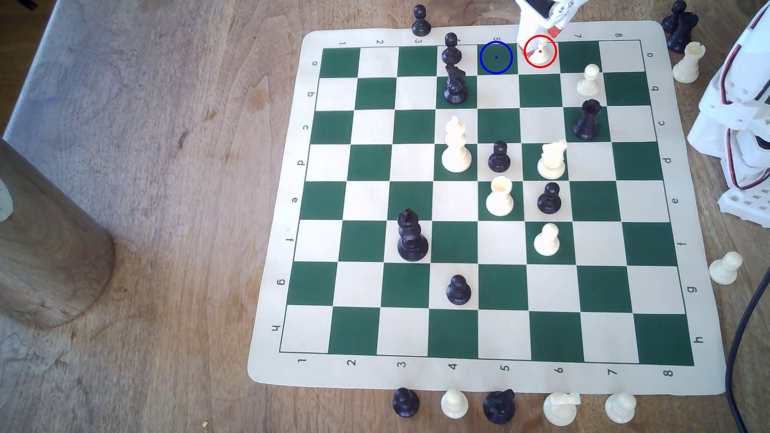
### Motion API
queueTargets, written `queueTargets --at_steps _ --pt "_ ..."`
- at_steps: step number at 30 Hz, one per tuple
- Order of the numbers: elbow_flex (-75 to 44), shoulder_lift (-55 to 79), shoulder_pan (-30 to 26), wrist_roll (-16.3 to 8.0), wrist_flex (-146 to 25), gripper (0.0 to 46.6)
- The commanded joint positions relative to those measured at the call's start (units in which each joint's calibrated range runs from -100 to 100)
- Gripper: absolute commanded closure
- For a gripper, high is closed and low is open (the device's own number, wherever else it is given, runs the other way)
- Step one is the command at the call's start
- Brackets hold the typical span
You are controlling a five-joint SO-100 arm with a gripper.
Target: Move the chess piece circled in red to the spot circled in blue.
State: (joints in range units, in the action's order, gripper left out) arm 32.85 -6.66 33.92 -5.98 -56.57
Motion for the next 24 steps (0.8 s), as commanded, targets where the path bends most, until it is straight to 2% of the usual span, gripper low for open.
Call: queueTargets --at_steps 1,20,24 --pt "-3.4 -0.1 0.1 0.2 1.8 32.8" --pt "-4.7 1.8 -0.7 0.1 2.8 38.1" --pt "-4.6 1.9 -1.1 0.2 2.3 41.9"
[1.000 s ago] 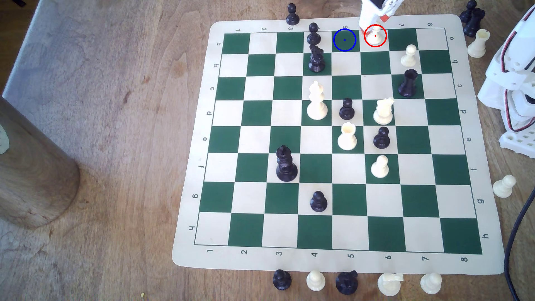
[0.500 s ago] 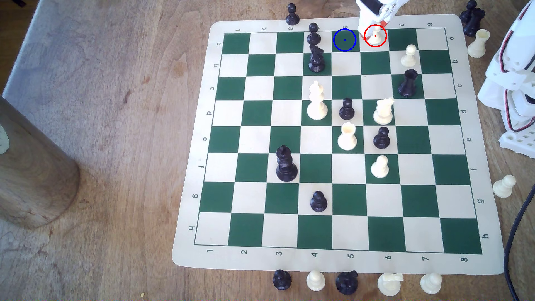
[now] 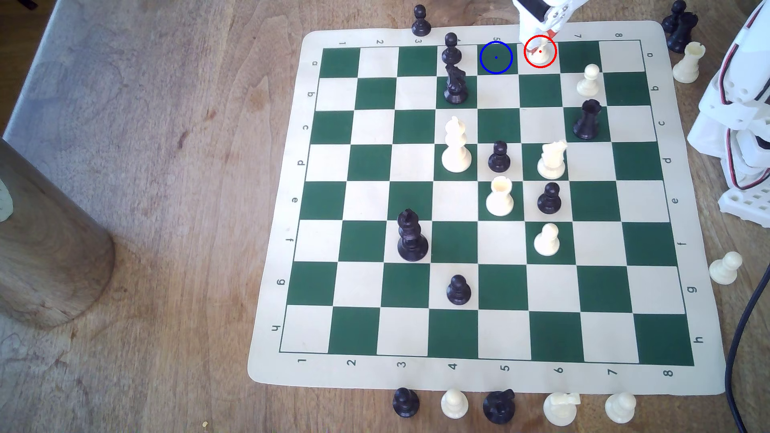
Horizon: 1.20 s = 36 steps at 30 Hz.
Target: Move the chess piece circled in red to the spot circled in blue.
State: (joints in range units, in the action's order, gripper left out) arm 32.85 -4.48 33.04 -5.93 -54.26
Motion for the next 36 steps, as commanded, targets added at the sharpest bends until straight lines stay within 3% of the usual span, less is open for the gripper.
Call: queueTargets --at_steps 1,15,24,36 --pt "-4.4 -0.2 -0.3 0.2 0.0 42.3" --pt "-9.1 -6.1 0.0 0.2 -7.3 43.5" --pt "-11.6 -12.5 -2.8 -0.5 -12.6 43.5" --pt "-17.4 -3.6 -4.1 -1.6 -6.4 43.5"
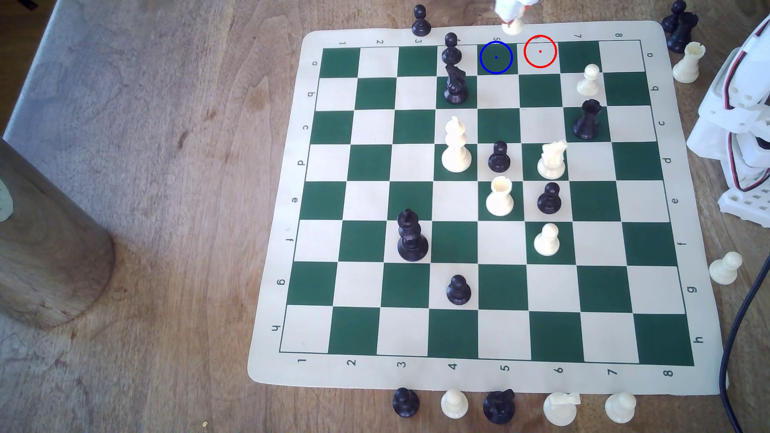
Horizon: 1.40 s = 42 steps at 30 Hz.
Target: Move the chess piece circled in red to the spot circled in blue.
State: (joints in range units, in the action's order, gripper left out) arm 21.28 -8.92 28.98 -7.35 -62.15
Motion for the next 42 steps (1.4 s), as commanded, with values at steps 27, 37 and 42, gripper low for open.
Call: queueTargets --at_steps 27,37,42 --pt "-11.3 15.0 -1.3 -0.7 4.7 43.4" --pt "-10.9 16.2 -1.6 -0.6 4.2 43.4" --pt "-10.9 16.4 -1.4 -0.5 4.2 33.9"
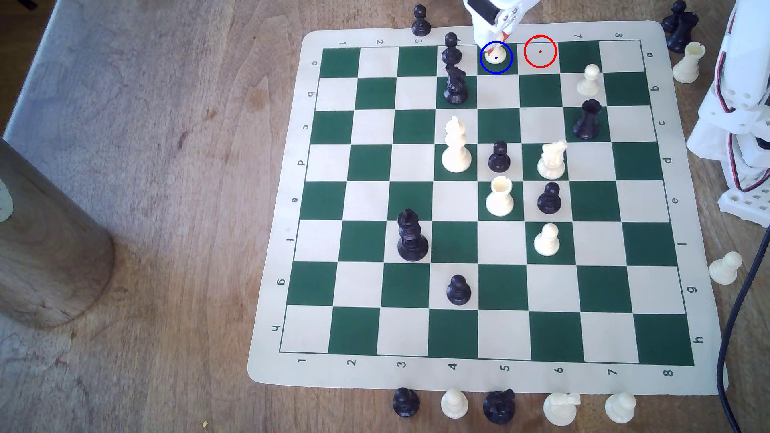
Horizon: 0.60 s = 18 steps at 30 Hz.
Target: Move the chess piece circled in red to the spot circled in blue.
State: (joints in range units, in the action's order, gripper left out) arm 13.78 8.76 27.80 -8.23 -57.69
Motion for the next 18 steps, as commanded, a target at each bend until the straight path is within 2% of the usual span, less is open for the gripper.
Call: queueTargets --at_steps 1,9,18 --pt "-3.4 -1.3 -0.2 0.3 -0.2 32.3" --pt "-2.7 -1.6 0.4 0.6 -0.3 29.0" --pt "-0.2 -6.5 1.2 1.6 -4.0 29.0"
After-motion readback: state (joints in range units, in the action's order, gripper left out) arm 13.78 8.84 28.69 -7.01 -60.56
